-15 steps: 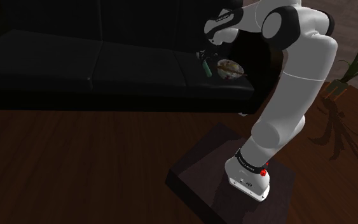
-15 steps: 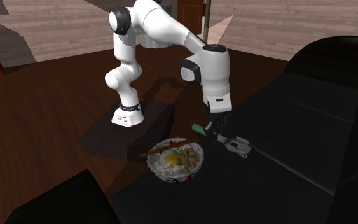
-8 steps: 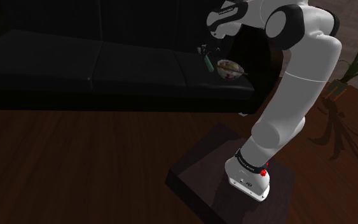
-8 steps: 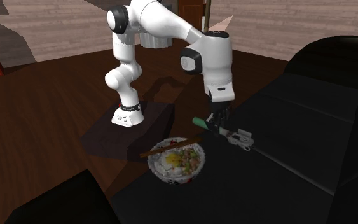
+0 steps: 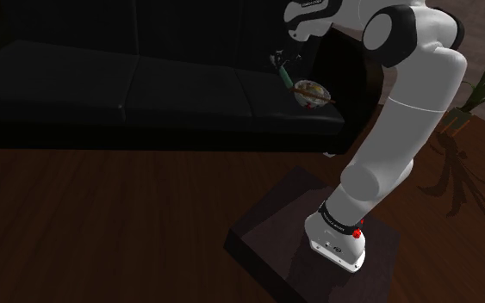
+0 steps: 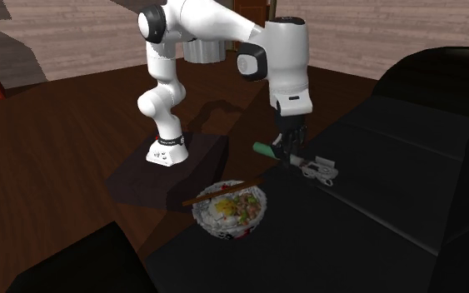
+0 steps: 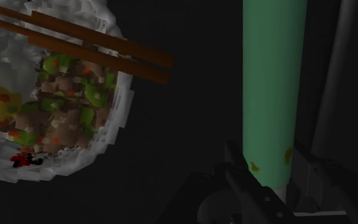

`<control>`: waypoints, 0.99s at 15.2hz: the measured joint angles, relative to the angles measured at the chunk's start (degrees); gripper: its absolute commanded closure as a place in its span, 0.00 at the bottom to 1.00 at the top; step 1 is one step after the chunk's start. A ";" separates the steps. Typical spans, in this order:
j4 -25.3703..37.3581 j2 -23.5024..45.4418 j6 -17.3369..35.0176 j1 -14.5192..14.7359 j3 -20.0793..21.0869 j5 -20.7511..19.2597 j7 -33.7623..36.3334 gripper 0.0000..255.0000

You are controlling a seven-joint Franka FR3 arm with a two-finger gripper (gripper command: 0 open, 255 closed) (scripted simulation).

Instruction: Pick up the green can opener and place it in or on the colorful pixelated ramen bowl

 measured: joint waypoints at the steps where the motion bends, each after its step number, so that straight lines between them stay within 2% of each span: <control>1: 0.31 -0.19 -0.49 -0.01 -0.04 -0.09 0.03 1.00; 12: 7.65 -0.91 -8.48 -0.13 -0.24 -0.66 0.65 1.00; 15: 8.15 -0.87 -9.16 -1.95 -1.33 0.05 -2.31 1.00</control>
